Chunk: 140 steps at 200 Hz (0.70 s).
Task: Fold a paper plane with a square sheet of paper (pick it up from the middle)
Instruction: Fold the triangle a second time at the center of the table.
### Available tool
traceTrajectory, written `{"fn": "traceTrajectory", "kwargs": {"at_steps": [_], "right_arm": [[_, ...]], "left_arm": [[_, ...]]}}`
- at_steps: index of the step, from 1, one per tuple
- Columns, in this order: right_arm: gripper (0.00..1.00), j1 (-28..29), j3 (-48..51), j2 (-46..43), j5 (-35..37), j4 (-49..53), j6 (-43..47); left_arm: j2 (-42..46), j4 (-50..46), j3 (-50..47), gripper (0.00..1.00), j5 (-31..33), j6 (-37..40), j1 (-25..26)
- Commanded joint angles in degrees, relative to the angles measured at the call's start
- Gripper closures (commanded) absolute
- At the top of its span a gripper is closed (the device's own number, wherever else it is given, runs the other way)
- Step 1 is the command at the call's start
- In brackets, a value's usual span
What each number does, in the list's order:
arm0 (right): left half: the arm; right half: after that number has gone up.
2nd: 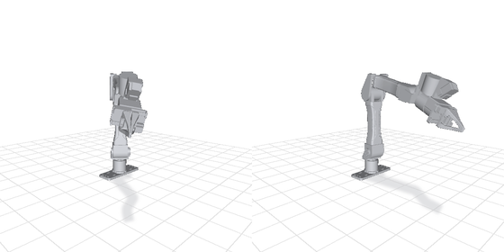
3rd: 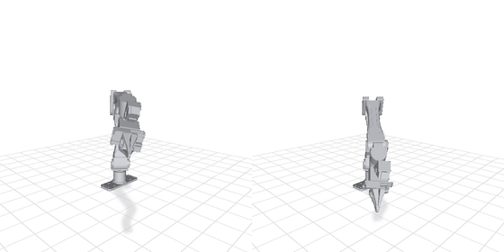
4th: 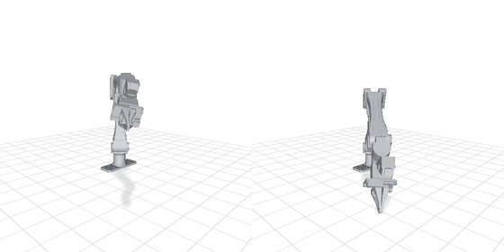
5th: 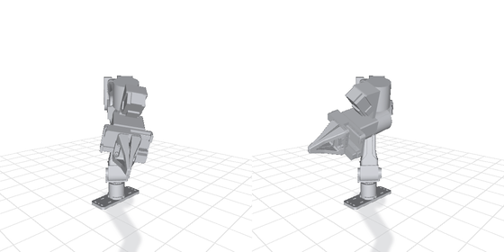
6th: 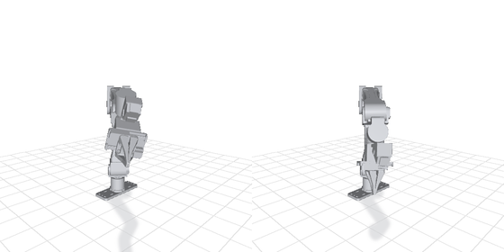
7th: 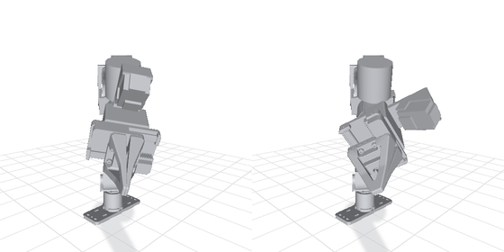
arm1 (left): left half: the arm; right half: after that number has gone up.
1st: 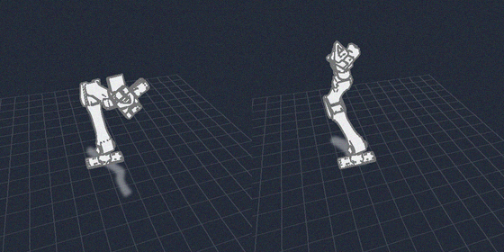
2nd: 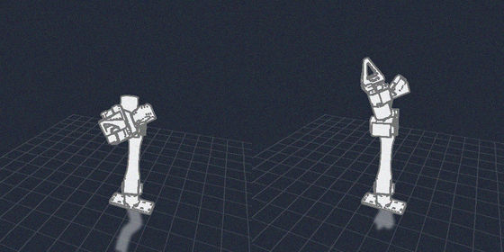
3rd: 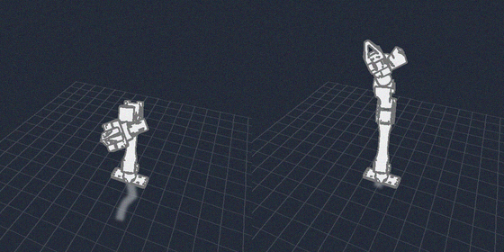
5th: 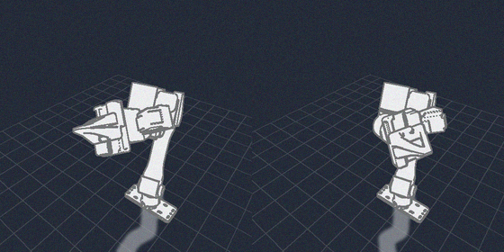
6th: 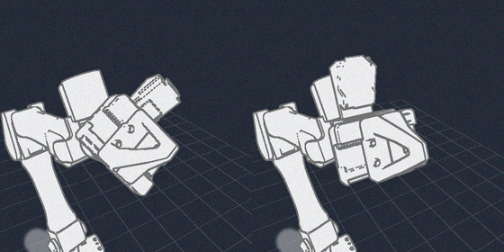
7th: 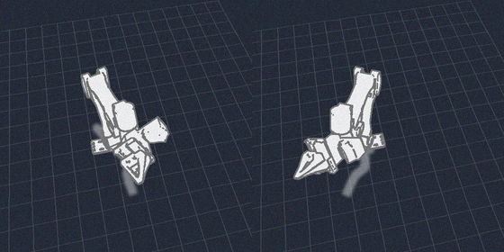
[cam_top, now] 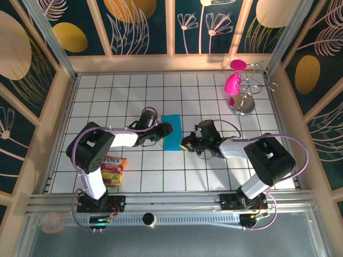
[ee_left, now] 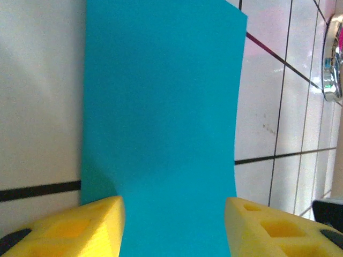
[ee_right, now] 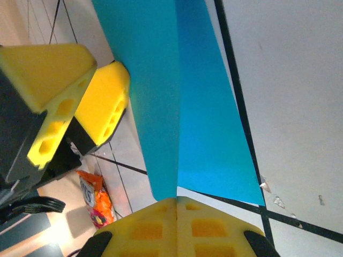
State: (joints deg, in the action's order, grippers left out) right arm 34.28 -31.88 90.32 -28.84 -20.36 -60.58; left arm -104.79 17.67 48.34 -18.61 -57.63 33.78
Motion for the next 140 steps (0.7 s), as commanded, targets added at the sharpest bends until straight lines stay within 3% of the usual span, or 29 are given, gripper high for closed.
{"fn": "traceTrajectory", "kwargs": {"at_steps": [1, 29, 77, 140], "right_arm": [[1.00, -0.3, -0.5, -0.8, -0.3, 2.5, 0.6], [1.00, -0.5, 1.0, -4.0, 0.2, 6.2, 1.5], [1.00, -0.6, 3.5, -9.8, 1.5, 12.1, 2.2], [1.00, -0.3, 2.2, -7.3, 0.4, 11.0, 2.2]], "left_arm": [[3.3, -0.4, 1.1, 0.48, -6.9, 0.2, -1.1], [4.9, -2.9, 2.7, 0.49, -4.4, 2.6, -1.4], [2.4, -3.3, 1.7, 0.56, -6.1, 3.9, -1.4], [-0.8, -4.8, 2.6, 0.60, -6.2, 5.5, -1.4]]}}
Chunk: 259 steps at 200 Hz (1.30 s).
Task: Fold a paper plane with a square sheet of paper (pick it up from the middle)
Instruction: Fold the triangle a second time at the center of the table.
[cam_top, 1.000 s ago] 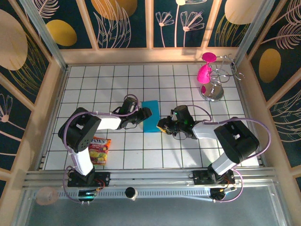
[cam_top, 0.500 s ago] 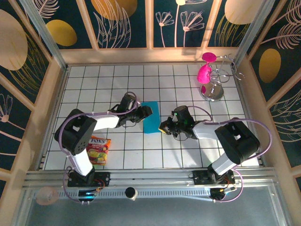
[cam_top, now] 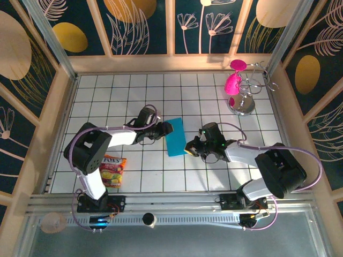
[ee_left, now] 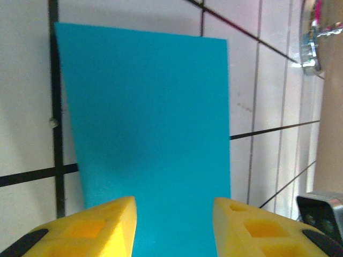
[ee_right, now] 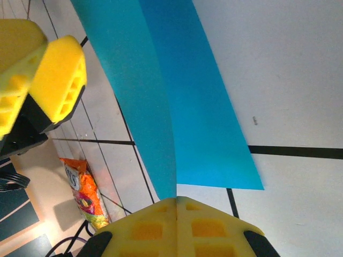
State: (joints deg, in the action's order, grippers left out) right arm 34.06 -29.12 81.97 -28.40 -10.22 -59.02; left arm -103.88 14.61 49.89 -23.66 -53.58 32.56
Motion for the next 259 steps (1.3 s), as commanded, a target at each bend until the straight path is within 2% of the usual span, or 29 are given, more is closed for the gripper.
{"fn": "traceTrajectory", "kwargs": {"at_steps": [1, 110, 158, 227, 259], "right_arm": [[1.00, -0.1, -0.6, 1.1, 0.0, 0.9, 0.7], [1.00, 0.9, -8.3, 5.6, -0.9, 2.7, 5.1], [1.00, 1.7, -11.2, 9.6, -3.6, -2.1, 4.9], [1.00, 2.4, -11.6, 15.3, -3.6, -11.9, 1.8], [1.00, 2.4, -11.3, 16.2, -2.9, -13.0, 0.3]], "left_arm": [[-1.7, -1.7, 1.1, 0.60, -1.1, 1.5, -0.2], [-3.6, -5.6, 1.8, 0.63, 2.0, 2.9, -0.1], [-3.6, -6.3, 2.2, 0.63, 2.6, 3.2, -0.2], [-1.1, -6.0, 3.3, 0.63, 2.8, 3.6, -0.1], [1.3, -6.1, 3.9, 0.63, 6.4, 2.7, -0.2]]}}
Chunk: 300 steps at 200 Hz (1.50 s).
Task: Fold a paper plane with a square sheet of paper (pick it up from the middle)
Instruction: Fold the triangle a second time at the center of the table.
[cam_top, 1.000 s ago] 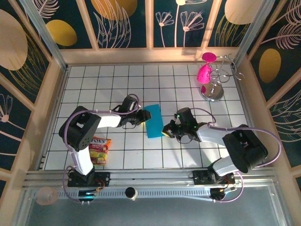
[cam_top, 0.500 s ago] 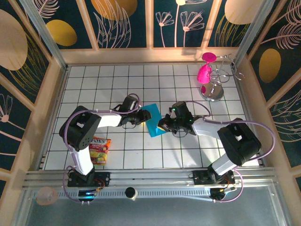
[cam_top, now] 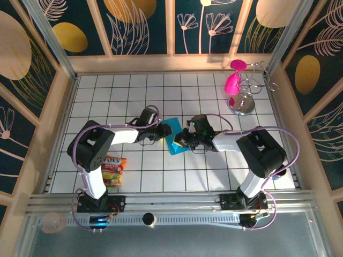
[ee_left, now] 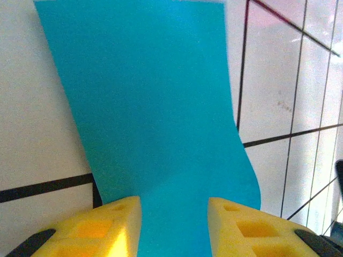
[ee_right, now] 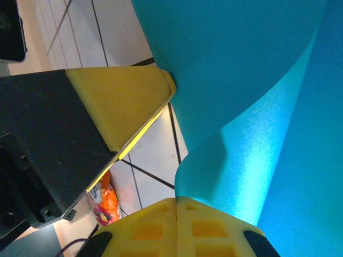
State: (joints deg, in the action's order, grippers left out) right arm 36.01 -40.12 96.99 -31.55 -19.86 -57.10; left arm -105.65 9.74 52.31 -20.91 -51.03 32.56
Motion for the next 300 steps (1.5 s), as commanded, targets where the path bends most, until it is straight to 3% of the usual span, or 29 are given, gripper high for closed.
{"fn": "traceTrajectory", "kwargs": {"at_steps": [1, 31, 153, 300], "right_arm": [[1.00, 0.5, -0.4, 1.2, 0.4, -3.2, -1.7], [1.00, 0.6, -0.4, 1.8, 0.5, -2.0, -2.3], [1.00, 0.8, 2.8, 1.7, 0.3, -9.8, -7.9], [1.00, 1.1, 1.0, 6.5, 2.9, -13.1, -11.1]], "left_arm": [[3.1, -1.3, 1.5, 0.63, 3.9, 0.1, -0.1], [1.4, -2.5, 1.6, 0.64, 8.5, -1.8, -0.1], [-6.8, -5.2, 8.7, 0.76, 2.9, 2.4, 0.2], [-7.8, -5.4, 8.3, 0.77, 2.2, 3.1, 0.2]]}}
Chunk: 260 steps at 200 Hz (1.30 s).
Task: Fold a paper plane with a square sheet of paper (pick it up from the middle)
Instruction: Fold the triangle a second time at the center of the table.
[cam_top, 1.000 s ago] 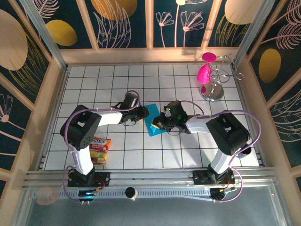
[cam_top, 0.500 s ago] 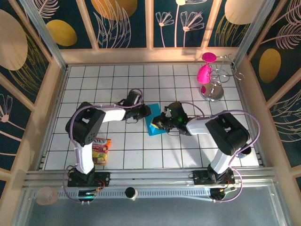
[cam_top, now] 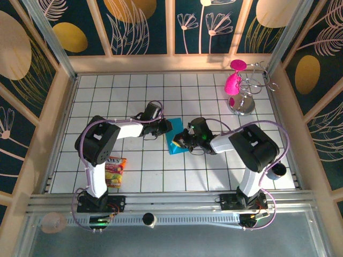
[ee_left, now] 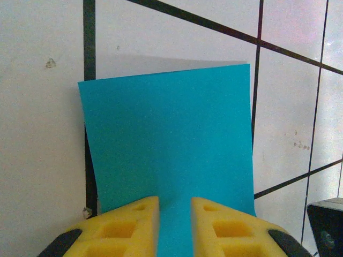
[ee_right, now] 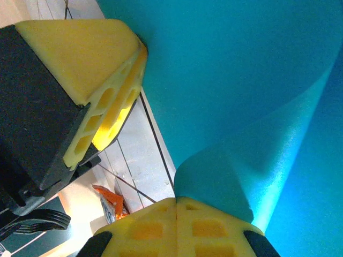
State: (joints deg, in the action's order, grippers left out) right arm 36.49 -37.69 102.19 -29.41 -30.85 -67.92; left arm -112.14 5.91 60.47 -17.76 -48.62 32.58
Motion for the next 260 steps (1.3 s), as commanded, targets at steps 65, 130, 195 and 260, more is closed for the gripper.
{"fn": "traceTrajectory", "kwargs": {"at_steps": [65, 130, 195, 260], "right_arm": [[1.00, 1.0, -1.6, 3.1, 0.4, -4.4, -1.1], [1.00, 1.1, -1.2, 3.5, 1.5, -7.1, -1.8], [1.00, 1.2, -1.1, 3.3, 4.0, -5.5, -2.3], [1.00, 1.5, -1.6, 4.0, 4.4, -4.6, -2.2]], "left_arm": [[-1.2, -1.2, -0.4, 0.77, -1.3, 0.5, 0.2], [-0.8, -0.4, -1.3, 0.77, -0.9, -0.2, 0.2], [-0.8, -0.5, -1.7, 0.77, -0.5, -0.3, 0.2], [-0.6, -0.3, -1.8, 0.77, -0.9, -0.4, 0.3]]}}
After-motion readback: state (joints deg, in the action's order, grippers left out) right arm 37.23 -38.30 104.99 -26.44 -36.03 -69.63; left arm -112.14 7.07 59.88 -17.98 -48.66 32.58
